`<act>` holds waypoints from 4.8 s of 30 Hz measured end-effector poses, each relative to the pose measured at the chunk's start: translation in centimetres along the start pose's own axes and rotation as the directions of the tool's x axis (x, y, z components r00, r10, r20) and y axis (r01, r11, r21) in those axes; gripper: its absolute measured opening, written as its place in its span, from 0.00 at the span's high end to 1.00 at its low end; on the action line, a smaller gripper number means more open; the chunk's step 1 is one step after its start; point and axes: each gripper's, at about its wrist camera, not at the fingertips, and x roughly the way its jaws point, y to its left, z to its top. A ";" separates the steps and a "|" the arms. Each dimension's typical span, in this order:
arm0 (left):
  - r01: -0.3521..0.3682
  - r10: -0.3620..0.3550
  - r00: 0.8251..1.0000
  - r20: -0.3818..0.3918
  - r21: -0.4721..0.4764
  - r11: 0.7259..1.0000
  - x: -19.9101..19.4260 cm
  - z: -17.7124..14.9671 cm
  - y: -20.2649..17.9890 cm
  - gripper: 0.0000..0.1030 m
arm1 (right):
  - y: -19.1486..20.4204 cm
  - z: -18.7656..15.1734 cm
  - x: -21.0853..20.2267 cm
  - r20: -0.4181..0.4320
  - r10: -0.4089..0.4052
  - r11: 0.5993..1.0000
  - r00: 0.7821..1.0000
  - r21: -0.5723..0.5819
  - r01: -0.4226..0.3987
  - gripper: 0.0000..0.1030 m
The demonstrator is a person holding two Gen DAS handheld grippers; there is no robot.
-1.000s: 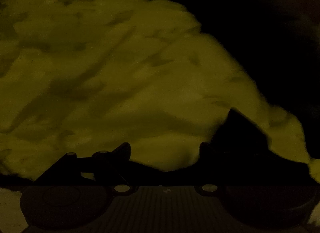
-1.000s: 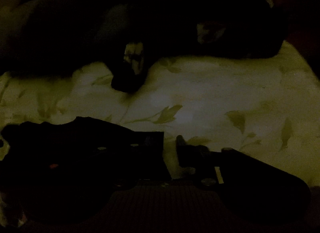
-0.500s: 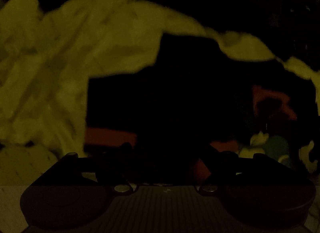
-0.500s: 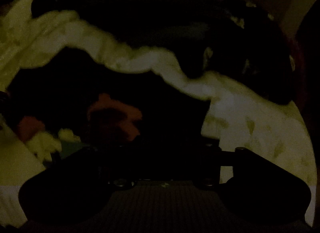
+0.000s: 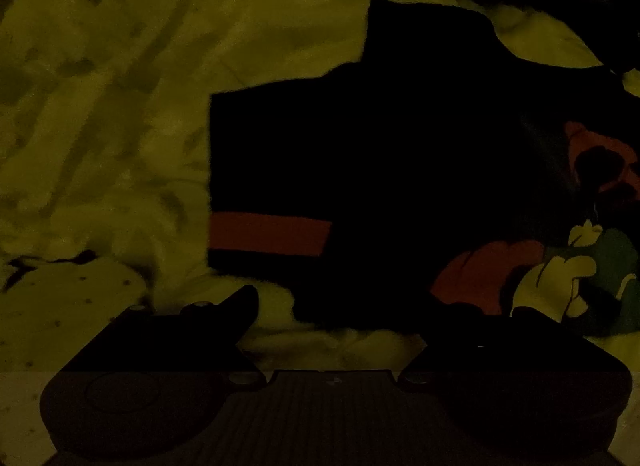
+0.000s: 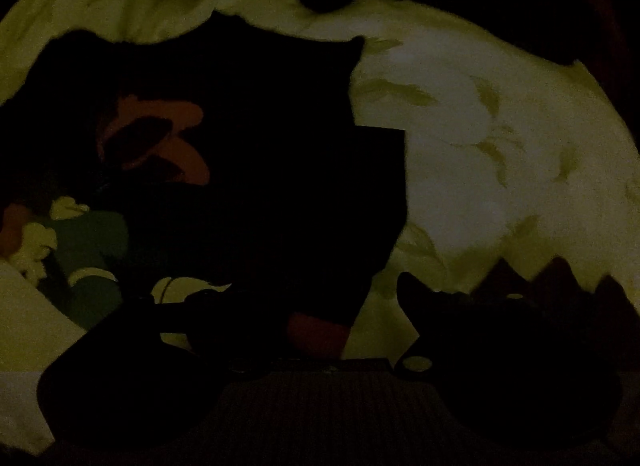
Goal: Fold large clothes
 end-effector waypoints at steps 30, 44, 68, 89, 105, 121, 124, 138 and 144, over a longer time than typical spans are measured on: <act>-0.062 -0.241 0.952 0.189 0.889 0.453 -2.2 -9.4 -32.2 0.00 | -9.5 -10.4 -9.3 0.102 0.107 0.885 0.989 0.443 -0.141 0.13; 0.143 -0.265 0.963 0.055 0.728 0.671 -1.2 -3.1 -31.9 0.35 | -12.5 -9.3 -6.7 0.105 0.194 0.809 0.975 0.546 -0.220 0.13; 0.444 -0.466 0.885 -0.008 0.317 0.838 -3.4 0.6 -24.3 0.52 | -8.5 2.9 5.2 0.106 0.436 0.607 0.894 0.698 -0.379 0.17; 0.473 -0.466 0.863 0.194 0.010 0.881 -8.1 0.5 -11.4 0.56 | 3.5 9.6 -3.8 0.226 0.412 0.843 0.883 0.273 -0.463 0.84; 0.256 -0.204 0.965 0.168 -0.415 0.873 -4.4 -2.2 4.6 0.45 | 22.9 14.1 1.3 0.015 0.604 0.780 0.797 0.192 -0.595 0.64; 0.203 -0.119 0.972 0.201 -0.476 0.856 -4.8 -2.0 6.7 0.00 | 12.4 7.0 1.7 0.042 0.504 0.767 0.863 0.437 -0.469 0.28; 0.200 -0.132 0.974 0.187 -0.415 0.888 -4.6 -0.7 4.9 0.00 | 9.3 5.1 1.8 0.026 0.468 0.770 0.883 0.478 -0.422 0.28; 0.306 -0.285 0.951 0.123 -0.510 0.804 -2.1 -4.6 4.9 0.00 | 4.8 -0.1 4.4 0.071 0.598 0.578 0.798 0.652 -0.491 0.21; 0.352 -0.331 0.931 0.150 -0.607 0.713 0.1 -6.6 6.0 0.00 | 5.7 -0.9 5.7 0.084 0.629 0.555 0.773 0.648 -0.522 0.21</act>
